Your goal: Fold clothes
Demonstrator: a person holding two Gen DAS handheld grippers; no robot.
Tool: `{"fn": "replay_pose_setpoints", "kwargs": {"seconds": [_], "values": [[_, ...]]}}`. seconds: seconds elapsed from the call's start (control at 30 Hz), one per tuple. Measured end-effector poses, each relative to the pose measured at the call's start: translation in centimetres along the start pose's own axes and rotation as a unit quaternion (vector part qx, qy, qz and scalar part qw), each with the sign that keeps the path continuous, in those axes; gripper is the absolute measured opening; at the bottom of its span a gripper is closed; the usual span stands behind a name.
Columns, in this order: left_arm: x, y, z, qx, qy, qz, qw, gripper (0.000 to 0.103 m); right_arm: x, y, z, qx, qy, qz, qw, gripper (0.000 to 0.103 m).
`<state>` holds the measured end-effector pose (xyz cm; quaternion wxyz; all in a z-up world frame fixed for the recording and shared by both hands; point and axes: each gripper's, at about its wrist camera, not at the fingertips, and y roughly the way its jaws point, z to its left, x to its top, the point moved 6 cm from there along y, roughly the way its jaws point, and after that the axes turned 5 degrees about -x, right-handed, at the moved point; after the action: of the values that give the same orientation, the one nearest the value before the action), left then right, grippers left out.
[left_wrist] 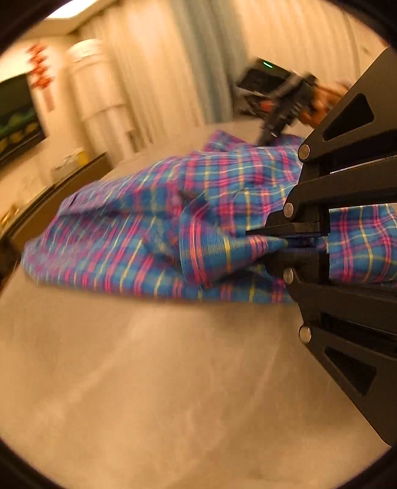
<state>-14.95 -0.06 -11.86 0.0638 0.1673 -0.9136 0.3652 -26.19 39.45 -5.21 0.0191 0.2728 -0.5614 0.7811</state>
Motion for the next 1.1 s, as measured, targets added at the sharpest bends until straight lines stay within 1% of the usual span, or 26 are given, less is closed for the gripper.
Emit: {"fn": "replay_pose_setpoints", "kwargs": {"seconds": [0.03,0.07,0.1,0.13,0.17,0.27,0.33,0.37,0.43,0.47,0.53,0.57,0.6,0.63,0.67,0.7,0.73,0.8,0.83,0.87,0.9,0.93,0.97,1.0,1.03,1.1], "values": [[0.0,0.0,-0.3,0.019,0.009,0.001,0.9998,0.01,0.0,-0.5,-0.1,0.005,0.008,-0.002,1.0,0.02],[0.1,-0.3,-0.7,0.043,0.021,-0.005,0.9989,0.015,0.1,-1.3,-0.4,0.016,0.019,-0.01,1.0,0.03],[0.2,-0.7,-1.1,0.068,0.032,-0.012,0.9971,0.02,0.2,-2.1,-0.8,0.021,0.029,-0.02,0.999,0.036],[0.2,-1.3,-1.6,0.088,0.045,-0.027,0.9947,0.035,0.3,-3.2,-1.3,0.016,0.038,-0.035,0.999,0.036],[0.2,-2.0,-2.1,0.107,0.058,-0.045,0.9915,0.046,0.4,-4.3,-1.8,0.01,0.047,-0.051,0.998,0.036],[0.3,-4.1,-3.7,0.164,0.098,-0.099,0.9766,0.047,0.7,-7.0,-1.7,-0.003,0.035,-0.104,0.994,0.036],[0.4,-5.6,-4.9,0.201,0.124,-0.134,0.9624,0.047,0.9,-7.4,-0.3,0.002,0.01,-0.117,0.993,0.036],[0.1,-5.2,-5.7,0.192,0.141,-0.131,0.9624,0.047,1.0,-7.0,0.6,0.003,-0.005,-0.114,0.993,0.036],[-1.1,-2.0,-7.2,0.151,0.184,-0.082,0.9677,0.047,1.2,-5.2,2.6,-0.011,-0.042,-0.099,0.994,0.035],[-1.9,0.2,-7.6,0.142,0.205,-0.051,0.9671,0.047,1.1,-3.8,3.3,-0.022,-0.057,-0.085,0.994,0.035],[-2.9,3.4,-7.4,0.152,0.223,-0.006,0.963,0.046,0.6,-1.5,3.9,-0.048,-0.082,-0.058,0.994,0.035],[-3.3,4.5,-7.0,0.161,0.226,0.008,0.9607,0.045,0.2,-0.6,3.8,-0.063,-0.093,-0.045,0.993,0.035],[-3.7,4.7,-6.9,0.167,0.231,0.011,0.9585,0.045,-0.5,0.3,4.0,-0.074,-0.104,-0.028,0.991,0.035],[-4.0,4.7,-6.8,0.172,0.237,0.011,0.9561,0.045,-0.8,0.2,4.5,-0.089,-0.122,-0.034,0.988,0.035],[-4.4,4.5,-6.8,0.174,0.233,0.024,0.9565,0.045,-1.3,0.0,5.0,-0.095,-0.134,-0.022,0.986,0.036],[-5.0,4.3,-6.8,0.176,0.226,0.04,0.9573,0.045,-2.4,-0.5,5.7,-0.085,-0.148,0.002,0.985,0.036],[-6.2,4.0,-6.9,0.172,0.233,0.06,0.9554,0.045,-3.6,-0.9,6.3,-0.074,-0.161,0.025,0.984,0.036],[-9.0,3.4,-7.1,0.162,0.251,0.102,0.9488,0.046,-6.4,-2.1,7.9,-0.054,-0.198,0.067,0.976,0.036],[-10.5,3.1,-7.3,0.156,0.266,0.122,0.9432,0.046,-8.0,-2.8,8.6,-0.038,-0.216,0.086,0.972,0.036],[-11.9,2.1,-7.9,0.147,0.284,0.127,0.939,0.046,-9.6,-3.6,9.3,-0.022,-0.234,0.105,0.966,0.036],[-12.3,0.9,-8.6,0.14,0.293,0.112,0.939,0.046,-11.0,-4.5,10.0,0.001,-0.252,0.12,0.96,0.035],[-12.2,-0.3,-9.2,0.132,0.297,0.09,0.9413,0.046,-11.6,-5.7,10.6,0.01,-0.266,0.109,0.958,0.035],[-11.7,-1.1,-9.5,0.128,0.298,0.069,0.9435,0.046,-11.4,-6.8,10.8,0.015,-0.266,0.086,0.96,0.035],[-10.7,-2.0,-9.8,0.123,0.296,0.036,0.9467,0.046,-10.5,-7.8,10.8,0.025,-0.25,0.06,0.966,0.035],[-9.7,-2.0,-9.3,0.122,0.28,0.022,0.9518,0.046,-9.6,-8.7,10.7,0.035,-0.234,0.034,0.971,0.035],[-7.8,-1.5,-7.9,0.121,0.244,0.007,0.9621,0.046,-7.5,-8.8,9.9,0.029,-0.193,-0.002,0.981,0.035]]}}
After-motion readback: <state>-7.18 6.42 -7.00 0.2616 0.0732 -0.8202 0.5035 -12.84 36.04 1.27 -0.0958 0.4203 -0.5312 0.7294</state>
